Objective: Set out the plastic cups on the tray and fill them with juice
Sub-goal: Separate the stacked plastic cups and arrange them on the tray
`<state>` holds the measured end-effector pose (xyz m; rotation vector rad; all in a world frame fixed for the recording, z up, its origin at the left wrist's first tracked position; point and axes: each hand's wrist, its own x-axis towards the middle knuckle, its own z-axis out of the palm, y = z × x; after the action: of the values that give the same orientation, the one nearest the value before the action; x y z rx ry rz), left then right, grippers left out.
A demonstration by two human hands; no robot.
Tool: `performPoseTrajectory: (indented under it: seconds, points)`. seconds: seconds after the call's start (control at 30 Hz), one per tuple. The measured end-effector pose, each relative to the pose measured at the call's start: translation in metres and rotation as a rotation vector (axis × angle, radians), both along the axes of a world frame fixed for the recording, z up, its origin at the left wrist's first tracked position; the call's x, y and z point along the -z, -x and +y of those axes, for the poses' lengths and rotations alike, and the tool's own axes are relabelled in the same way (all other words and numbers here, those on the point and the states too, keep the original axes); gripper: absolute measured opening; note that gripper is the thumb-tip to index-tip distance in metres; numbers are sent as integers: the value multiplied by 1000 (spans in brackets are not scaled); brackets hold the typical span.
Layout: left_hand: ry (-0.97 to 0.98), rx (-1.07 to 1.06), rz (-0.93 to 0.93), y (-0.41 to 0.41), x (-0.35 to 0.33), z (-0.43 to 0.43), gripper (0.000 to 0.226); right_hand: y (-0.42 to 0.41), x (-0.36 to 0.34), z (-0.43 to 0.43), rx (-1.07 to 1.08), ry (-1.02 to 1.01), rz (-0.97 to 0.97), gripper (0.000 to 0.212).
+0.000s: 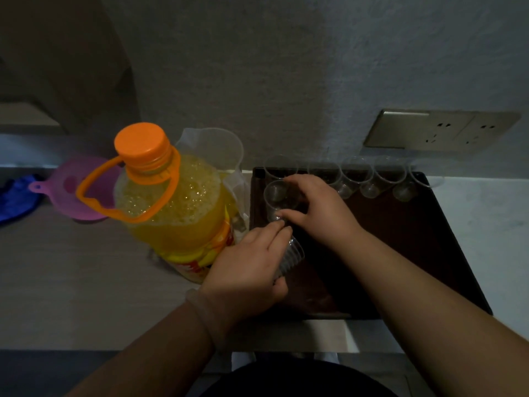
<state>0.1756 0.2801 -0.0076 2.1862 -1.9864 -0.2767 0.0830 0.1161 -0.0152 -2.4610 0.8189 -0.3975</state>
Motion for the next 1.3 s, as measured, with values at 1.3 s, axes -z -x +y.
performPoseTrajectory:
  seconds: [1.3]
  points:
    - [67, 55, 18, 20, -6, -9, 79, 61, 6, 29, 318, -1141, -412, 29]
